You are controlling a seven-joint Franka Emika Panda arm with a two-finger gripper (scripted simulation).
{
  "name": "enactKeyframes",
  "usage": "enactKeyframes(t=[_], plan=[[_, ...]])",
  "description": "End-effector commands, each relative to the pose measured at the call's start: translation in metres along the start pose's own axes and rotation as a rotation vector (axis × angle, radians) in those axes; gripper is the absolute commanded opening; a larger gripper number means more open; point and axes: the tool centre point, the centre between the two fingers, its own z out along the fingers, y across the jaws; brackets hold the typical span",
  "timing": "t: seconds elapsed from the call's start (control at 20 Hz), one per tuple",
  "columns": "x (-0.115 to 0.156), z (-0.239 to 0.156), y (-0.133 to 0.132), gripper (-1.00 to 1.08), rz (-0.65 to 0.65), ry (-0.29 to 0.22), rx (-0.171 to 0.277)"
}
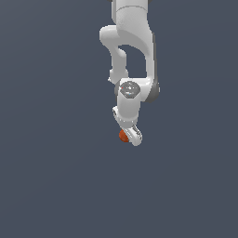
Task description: Pick up the object and move it to a goal position.
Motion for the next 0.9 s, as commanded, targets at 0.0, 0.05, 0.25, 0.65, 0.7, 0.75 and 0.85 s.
enactKeyframes(t=[0.0,0.05,0.25,0.65,0.7,0.75,0.85], plan=[[-0.004,-0.013,0.004,-1.0,0.0,0.0,0.003],[-0.007,-0.018,0.006,-1.0,0.0,0.0,0.003],[-0.017,-0.044,0.016,-1.0,0.0,0.0,0.003],[-0.04,-0.103,0.039,-1.0,0.0,0.0,0.002],[-0.042,-0.109,0.041,-1.0,0.0,0.001,0.001],[-0.044,-0.114,0.043,-1.0,0.0,0.001,0.001],[-0.048,-0.124,0.047,-1.0,0.0,0.001,0.001]])
